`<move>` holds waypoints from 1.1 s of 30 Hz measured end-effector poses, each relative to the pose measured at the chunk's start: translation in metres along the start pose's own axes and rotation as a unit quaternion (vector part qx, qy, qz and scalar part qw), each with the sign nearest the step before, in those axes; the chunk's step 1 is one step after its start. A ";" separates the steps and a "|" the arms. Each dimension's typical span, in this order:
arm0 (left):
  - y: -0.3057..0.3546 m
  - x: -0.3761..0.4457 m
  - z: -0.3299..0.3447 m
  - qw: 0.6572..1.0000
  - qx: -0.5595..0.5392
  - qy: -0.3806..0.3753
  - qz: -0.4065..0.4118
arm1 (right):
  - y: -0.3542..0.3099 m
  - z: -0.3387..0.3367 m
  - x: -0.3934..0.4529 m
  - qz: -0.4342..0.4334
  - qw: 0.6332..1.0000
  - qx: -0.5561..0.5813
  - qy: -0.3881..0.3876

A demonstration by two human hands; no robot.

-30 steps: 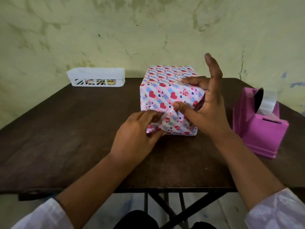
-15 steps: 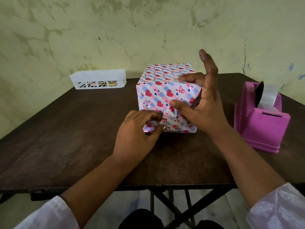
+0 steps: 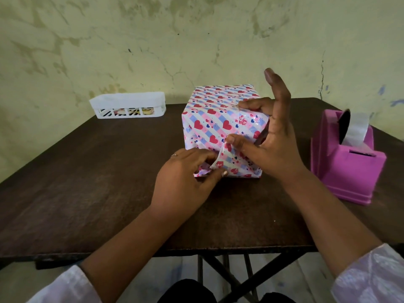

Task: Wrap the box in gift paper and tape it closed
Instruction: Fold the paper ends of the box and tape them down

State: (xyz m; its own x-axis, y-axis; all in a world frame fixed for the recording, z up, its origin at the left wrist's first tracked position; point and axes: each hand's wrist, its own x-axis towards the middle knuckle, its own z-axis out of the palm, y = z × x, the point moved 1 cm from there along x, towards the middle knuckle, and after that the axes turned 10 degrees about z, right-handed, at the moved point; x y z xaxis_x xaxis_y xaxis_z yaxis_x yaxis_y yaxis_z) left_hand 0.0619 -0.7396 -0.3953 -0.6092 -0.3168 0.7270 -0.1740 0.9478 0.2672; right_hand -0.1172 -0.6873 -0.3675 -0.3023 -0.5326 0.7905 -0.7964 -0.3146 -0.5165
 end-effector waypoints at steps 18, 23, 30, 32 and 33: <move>-0.011 0.037 0.005 0.970 0.195 0.048 0.138 | -0.001 -0.014 -0.002 -0.046 0.992 -0.097 -0.069; -0.015 0.043 0.004 0.967 0.201 0.057 0.143 | 0.002 -0.014 -0.004 -0.061 0.976 -0.201 -0.054; -0.012 0.048 -0.006 0.988 0.108 0.079 0.082 | -0.003 -0.005 0.000 -0.003 0.997 -0.076 -0.031; -0.023 0.040 -0.008 0.987 0.122 0.015 0.103 | -0.003 -0.005 0.000 -0.002 0.997 -0.072 -0.031; -0.031 0.034 -0.008 0.978 0.165 -0.019 0.126 | -0.003 -0.005 0.001 -0.004 0.997 -0.074 -0.032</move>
State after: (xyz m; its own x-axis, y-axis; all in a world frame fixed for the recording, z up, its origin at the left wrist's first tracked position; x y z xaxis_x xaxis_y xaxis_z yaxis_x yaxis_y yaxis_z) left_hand 0.0526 -0.7798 -0.3732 -0.6916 -0.0769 0.7182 -0.2519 0.9576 -0.1400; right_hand -0.1178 -0.6829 -0.3641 -0.2653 -0.5814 0.7691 -0.8690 -0.2014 -0.4520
